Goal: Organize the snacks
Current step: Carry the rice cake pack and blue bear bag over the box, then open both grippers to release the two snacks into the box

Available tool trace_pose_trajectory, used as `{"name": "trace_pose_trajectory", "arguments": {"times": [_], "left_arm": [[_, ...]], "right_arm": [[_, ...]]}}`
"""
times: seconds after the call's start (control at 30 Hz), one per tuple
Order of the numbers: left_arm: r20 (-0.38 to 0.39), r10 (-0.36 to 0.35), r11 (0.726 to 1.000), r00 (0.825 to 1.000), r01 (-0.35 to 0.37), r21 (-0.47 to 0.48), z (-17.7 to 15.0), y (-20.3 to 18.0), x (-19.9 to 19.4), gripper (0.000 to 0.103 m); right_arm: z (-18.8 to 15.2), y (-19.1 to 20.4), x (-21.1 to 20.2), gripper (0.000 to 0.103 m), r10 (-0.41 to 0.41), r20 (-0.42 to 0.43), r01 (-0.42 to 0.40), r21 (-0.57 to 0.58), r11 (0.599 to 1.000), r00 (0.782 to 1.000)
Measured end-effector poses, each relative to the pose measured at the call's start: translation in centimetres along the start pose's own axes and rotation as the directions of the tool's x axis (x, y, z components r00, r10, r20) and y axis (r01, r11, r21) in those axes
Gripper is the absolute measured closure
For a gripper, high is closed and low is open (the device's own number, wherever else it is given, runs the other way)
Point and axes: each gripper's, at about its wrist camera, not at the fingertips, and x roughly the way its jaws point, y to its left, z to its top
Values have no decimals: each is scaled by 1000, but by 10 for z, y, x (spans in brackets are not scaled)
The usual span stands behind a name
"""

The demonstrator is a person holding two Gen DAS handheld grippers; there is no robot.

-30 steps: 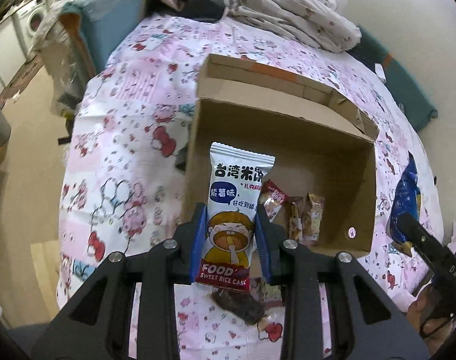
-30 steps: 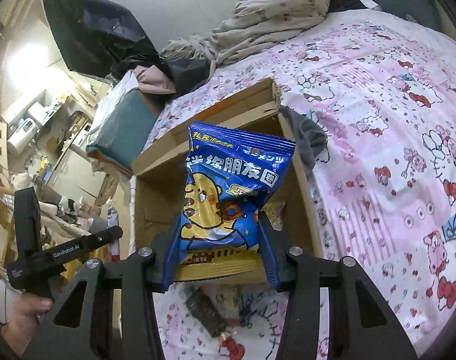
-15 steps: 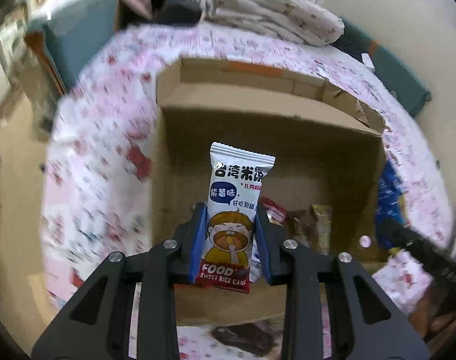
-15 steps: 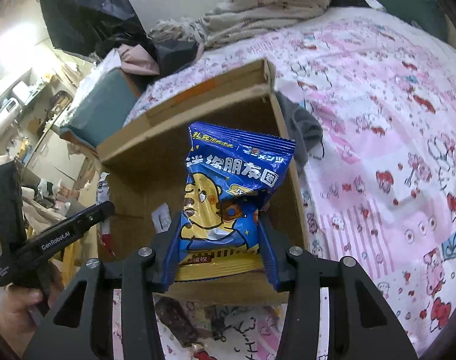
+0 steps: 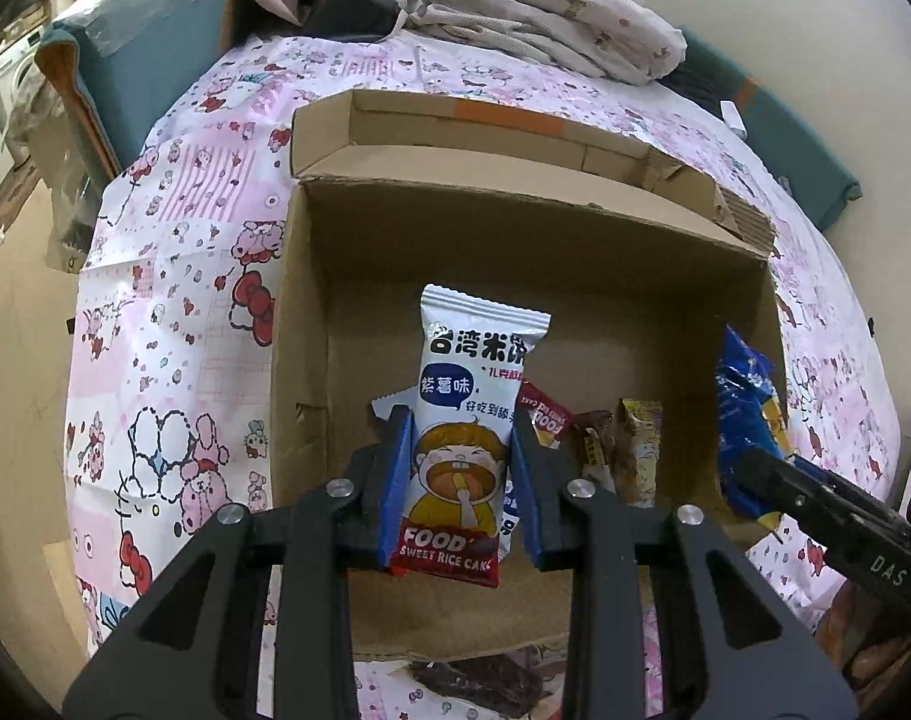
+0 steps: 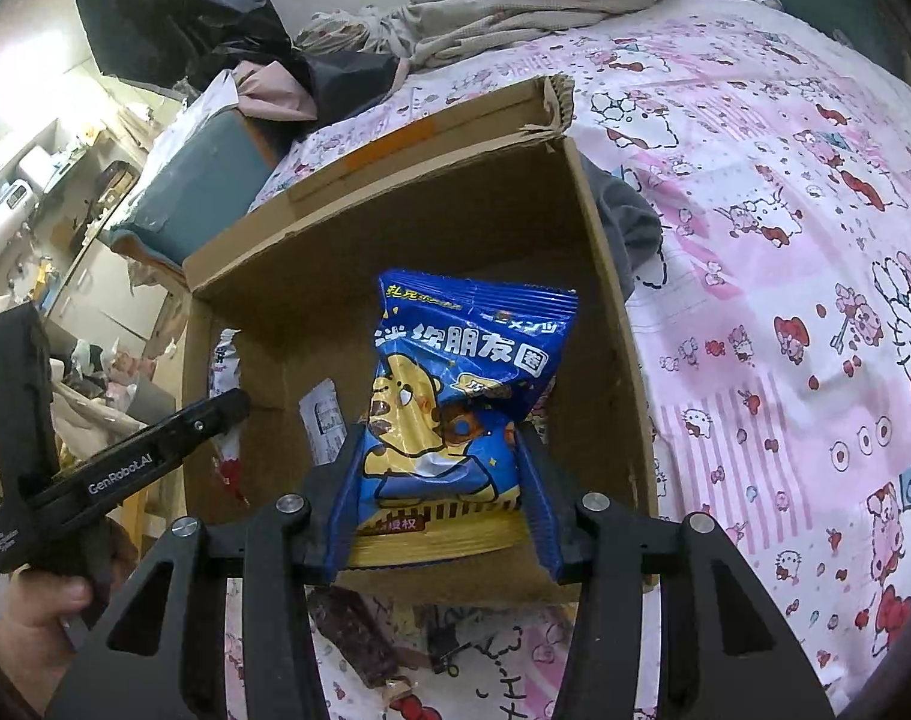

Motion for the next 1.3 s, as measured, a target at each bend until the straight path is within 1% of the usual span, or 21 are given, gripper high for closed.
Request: {"name": "trace_pose_trajectory", "arguments": {"times": [0.1,0.3,0.4,0.47,0.5,0.53,0.6,0.67,0.7,0.73,0.77,0.83,0.87,0.9,1.07,1.3], "left_arm": [[7,6,1000,1000,-6,9,0,-2,-1,75],[-1,5,999,1000,-5,34,-1,-8,-1,75],[9,13,999,1000,-14,53,-2,-12,-3,75],[13,24,998,1000,-25,64,-2,-14,-4,71],[16,21,998,1000,-22,67,-2,-14,-4,67],[21,18,997,1000,-19,69,-2,-15,-5,66],[33,23,997,999,-25,73,-1,-15,-7,66],[30,23,997,999,-25,70,-1,-14,-7,65],[28,23,997,999,-25,67,-1,-13,-7,60],[27,22,998,999,-24,64,-1,-13,-7,49],[30,22,998,999,-24,60,-1,-13,-8,44],[45,34,998,998,-37,55,-2,-13,-11,22],[53,43,997,998,-46,54,-2,-13,-13,19],[59,44,997,997,-47,54,-2,-13,-15,17],[66,42,997,997,-46,61,-3,-12,-24,17],[91,47,997,995,-52,51,-11,-6,-47,17]], "right_arm": [[1,-2,1,52,-1,3,1,8,1000,1000],[1,-1,-1,52,17,17,-17,2,1000,1000],[2,-1,-1,52,22,23,-22,1,1000,999],[2,-2,-2,51,24,26,-24,8,1000,999],[2,-3,-2,46,18,31,-19,14,1000,999],[1,-3,-3,43,14,37,-15,18,1000,999],[2,-4,-3,43,6,42,-7,17,1000,999],[4,-6,-5,37,6,50,-7,26,1000,999],[4,-7,-6,29,15,53,-17,35,999,998],[4,-8,-7,17,22,57,-25,40,999,998],[5,-8,-9,14,25,71,-28,43,999,997],[6,-7,-12,12,32,87,-35,34,999,996],[7,-7,-13,12,36,87,-39,34,999,996],[7,-7,-14,10,37,88,-41,42,998,995],[5,-8,-22,3,39,103,-45,62,997,994],[-8,-14,-41,3,43,105,-54,111,992,994]]}}
